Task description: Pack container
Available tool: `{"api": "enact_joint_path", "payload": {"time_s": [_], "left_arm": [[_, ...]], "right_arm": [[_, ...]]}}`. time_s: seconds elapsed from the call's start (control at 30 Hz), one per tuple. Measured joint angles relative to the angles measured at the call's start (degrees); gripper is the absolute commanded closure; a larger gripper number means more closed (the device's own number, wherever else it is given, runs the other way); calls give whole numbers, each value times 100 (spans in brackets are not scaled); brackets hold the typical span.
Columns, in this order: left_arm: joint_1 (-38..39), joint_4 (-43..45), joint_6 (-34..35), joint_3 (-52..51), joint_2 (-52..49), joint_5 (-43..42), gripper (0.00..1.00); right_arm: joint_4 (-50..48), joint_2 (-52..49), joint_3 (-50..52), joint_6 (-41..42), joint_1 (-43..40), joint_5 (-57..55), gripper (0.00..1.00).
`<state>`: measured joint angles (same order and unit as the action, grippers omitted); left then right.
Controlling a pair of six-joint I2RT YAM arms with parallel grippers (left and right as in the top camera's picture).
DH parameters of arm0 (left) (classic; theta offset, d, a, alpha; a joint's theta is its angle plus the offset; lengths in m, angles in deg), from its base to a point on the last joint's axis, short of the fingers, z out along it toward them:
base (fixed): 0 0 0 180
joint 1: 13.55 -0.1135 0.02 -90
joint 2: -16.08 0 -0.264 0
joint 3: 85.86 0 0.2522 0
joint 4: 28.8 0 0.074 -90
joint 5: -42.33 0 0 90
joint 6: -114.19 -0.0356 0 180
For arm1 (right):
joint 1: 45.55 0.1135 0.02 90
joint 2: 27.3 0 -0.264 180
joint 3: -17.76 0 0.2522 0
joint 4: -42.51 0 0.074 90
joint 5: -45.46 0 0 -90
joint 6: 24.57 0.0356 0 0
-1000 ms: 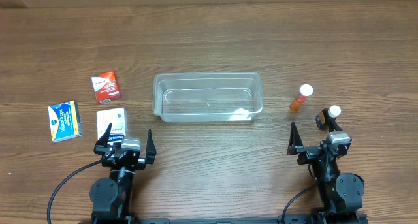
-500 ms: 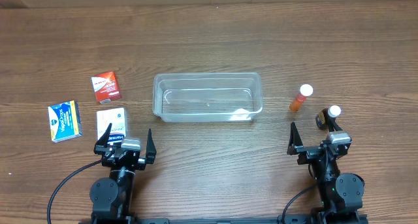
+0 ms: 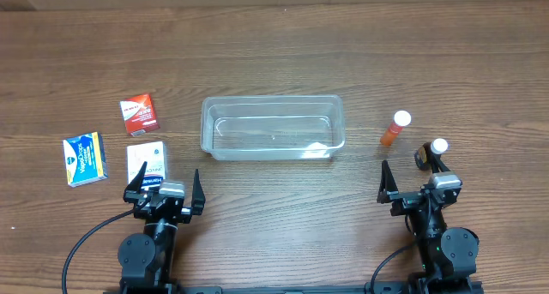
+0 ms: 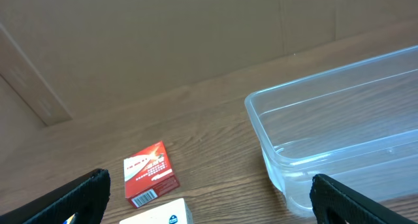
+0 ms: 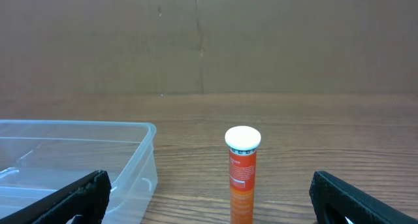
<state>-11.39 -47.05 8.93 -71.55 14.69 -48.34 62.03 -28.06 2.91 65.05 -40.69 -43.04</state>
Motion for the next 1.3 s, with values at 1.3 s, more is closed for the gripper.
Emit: {"api": "enact_joint_path", "payload": {"time_s": [1.3], "left_arm": [[0, -6172, 1969, 6933, -6398, -348, 0]], "right_arm": [[5960, -8096, -7962, 614, 0, 304, 0]]}}
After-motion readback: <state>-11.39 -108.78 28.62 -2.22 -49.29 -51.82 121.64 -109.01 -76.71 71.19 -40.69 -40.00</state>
